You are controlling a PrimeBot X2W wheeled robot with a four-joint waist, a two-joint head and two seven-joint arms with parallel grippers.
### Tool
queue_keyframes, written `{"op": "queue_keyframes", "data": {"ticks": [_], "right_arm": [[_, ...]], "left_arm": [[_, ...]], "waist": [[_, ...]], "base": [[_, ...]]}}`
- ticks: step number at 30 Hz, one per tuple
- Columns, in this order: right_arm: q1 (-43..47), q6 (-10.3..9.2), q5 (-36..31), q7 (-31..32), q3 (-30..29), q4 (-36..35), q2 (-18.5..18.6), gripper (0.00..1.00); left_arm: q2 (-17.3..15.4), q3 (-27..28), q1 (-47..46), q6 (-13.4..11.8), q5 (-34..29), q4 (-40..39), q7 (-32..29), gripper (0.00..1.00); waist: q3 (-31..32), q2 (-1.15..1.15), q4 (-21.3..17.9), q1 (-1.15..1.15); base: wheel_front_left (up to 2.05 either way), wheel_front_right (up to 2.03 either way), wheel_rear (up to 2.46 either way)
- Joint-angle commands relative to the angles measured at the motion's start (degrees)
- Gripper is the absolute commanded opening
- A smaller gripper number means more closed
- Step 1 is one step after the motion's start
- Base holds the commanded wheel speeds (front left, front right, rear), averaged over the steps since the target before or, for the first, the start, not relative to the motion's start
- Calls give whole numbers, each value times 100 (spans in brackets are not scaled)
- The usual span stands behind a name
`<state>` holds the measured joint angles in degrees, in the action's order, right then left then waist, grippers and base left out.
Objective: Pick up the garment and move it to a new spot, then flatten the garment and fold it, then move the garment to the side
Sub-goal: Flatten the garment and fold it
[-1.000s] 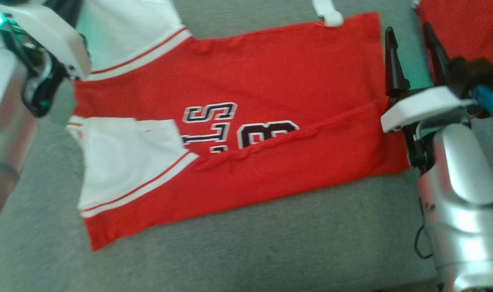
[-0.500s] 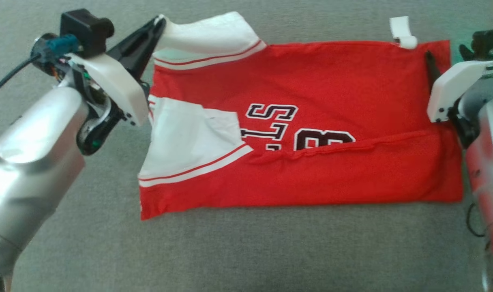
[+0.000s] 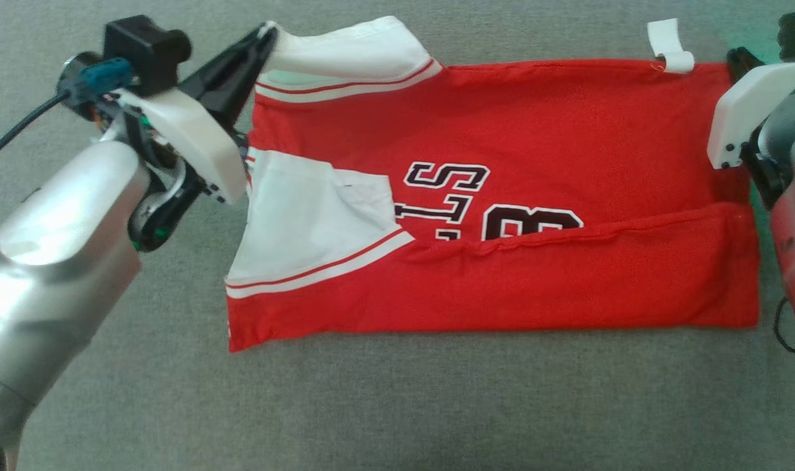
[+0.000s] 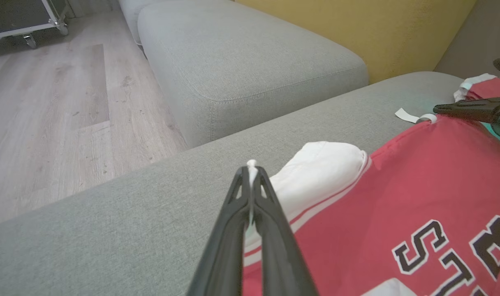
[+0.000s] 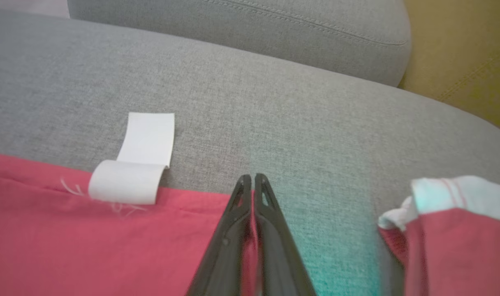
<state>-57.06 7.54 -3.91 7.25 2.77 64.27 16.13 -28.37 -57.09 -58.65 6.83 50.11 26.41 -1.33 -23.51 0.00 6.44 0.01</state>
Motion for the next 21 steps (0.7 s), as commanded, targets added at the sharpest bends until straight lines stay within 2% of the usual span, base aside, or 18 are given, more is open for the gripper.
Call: {"op": "queue_keyframes", "data": {"ticks": [1, 9, 18, 21], "right_arm": [[-144, -5, 85, -185, 76, -103, -63, 0], [-684, -5, 693, -993, 128, -94, -364, 0], [-1176, -5, 1403, -1846, 347, -148, -445, 0], [-1189, -5, 1607, -2035, 505, -100, -428, 0]], "left_arm": [[-276, 321, -215, -78, 39, -21, 81, 0], [-318, 531, -573, -256, -144, 635, 551, 0], [98, 770, -1415, -382, -537, 1695, 1486, 0], [253, 831, -1442, -283, -638, 2013, 1603, 0]], "waist": [[13, 0, -48, -1], [-39, 0, -311, -1], [-63, 0, -440, -1], [7, 0, -439, -1]], "base": [[0, 0, 0], [0, 0, 0], [0, 0, 0], [0, 0, 0]]}}
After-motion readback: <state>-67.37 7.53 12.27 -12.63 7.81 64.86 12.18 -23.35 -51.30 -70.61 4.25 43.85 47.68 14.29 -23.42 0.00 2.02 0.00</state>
